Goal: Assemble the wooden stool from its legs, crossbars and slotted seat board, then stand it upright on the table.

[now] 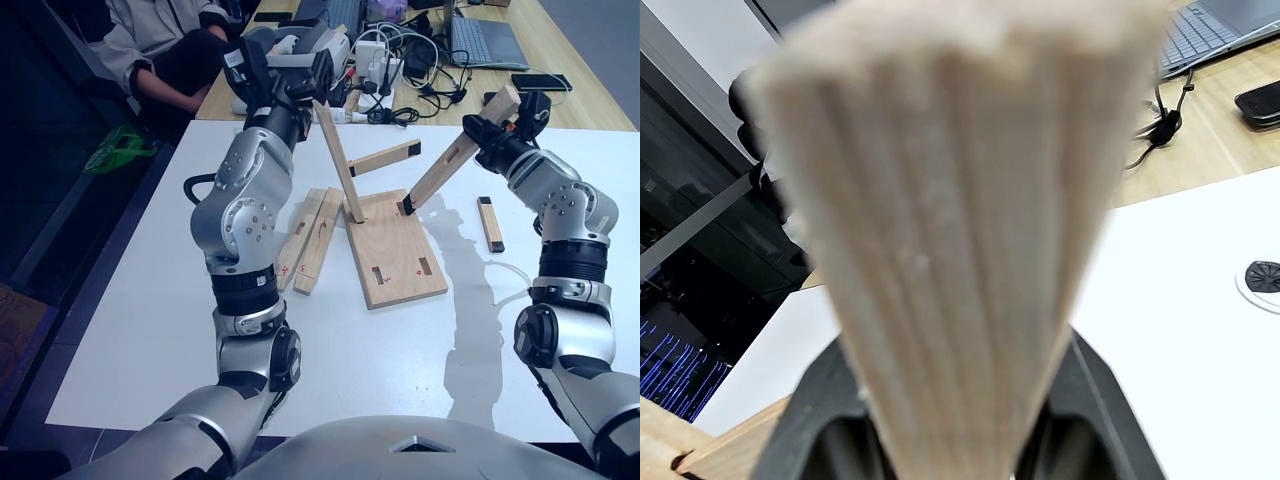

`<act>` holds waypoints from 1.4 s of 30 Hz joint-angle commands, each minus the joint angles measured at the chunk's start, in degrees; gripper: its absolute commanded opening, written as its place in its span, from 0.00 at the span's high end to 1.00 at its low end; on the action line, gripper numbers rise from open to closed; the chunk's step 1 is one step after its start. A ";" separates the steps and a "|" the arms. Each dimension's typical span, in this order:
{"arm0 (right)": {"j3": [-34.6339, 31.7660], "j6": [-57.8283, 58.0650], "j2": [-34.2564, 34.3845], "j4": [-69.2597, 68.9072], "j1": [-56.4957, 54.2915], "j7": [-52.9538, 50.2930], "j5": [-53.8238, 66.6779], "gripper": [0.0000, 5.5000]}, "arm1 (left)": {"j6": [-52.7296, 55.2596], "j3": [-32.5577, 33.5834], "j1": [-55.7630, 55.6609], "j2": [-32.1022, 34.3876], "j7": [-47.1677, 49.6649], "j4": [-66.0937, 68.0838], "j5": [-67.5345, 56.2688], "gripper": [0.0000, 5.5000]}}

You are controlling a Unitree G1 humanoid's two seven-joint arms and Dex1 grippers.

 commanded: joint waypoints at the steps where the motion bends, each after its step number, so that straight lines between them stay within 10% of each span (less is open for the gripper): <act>1: 1.40 -0.93 -0.89 3.29 -1.44 0.94 -2.40 0.82 | 0.34 0.23 -1.01 0.76 -0.08 -0.18 0.05 0.16; 42: 4.24 3.57 -0.54 2.92 0.83 1.51 -4.83 0.82 | -3.55 1.23 -7.56 3.22 -1.66 6.95 0.51 0.16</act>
